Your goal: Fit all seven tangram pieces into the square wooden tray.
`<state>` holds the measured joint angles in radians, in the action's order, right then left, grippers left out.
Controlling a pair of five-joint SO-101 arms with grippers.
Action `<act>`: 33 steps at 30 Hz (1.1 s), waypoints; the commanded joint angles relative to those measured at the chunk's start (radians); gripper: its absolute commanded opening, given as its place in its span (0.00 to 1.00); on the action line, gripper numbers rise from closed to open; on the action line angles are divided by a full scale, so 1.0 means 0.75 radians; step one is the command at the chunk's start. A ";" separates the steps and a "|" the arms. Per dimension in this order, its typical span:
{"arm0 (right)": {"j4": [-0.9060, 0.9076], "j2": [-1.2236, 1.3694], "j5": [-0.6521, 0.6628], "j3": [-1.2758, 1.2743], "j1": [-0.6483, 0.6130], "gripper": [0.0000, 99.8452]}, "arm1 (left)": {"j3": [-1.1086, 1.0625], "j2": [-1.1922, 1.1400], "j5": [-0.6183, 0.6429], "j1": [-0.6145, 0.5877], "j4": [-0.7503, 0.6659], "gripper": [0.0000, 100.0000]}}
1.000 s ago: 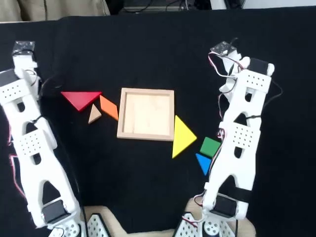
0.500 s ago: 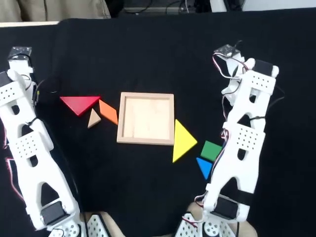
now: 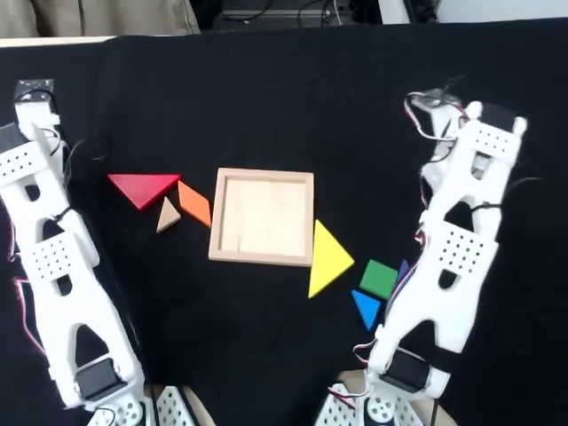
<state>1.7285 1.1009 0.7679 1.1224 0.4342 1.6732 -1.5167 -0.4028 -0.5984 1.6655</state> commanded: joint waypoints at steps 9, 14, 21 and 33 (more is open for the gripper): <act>0.051 -0.705 -0.389 -0.093 -0.190 0.01 | -0.024 0.691 0.358 0.216 0.131 0.03; 0.049 -1.044 -0.446 -0.457 -0.362 0.01 | -0.355 1.076 0.389 0.251 0.131 0.03; 0.047 -1.468 -0.520 -0.975 -0.569 0.01 | -1.267 1.692 0.223 0.388 0.125 0.16; -0.383 -1.732 -0.516 -1.949 -0.910 0.01 | -2.274 2.197 -0.642 0.510 -0.358 0.24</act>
<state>1.5643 -0.1542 0.3890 -0.2156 -0.2102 0.1373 0.0806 -0.7204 -0.2271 1.5597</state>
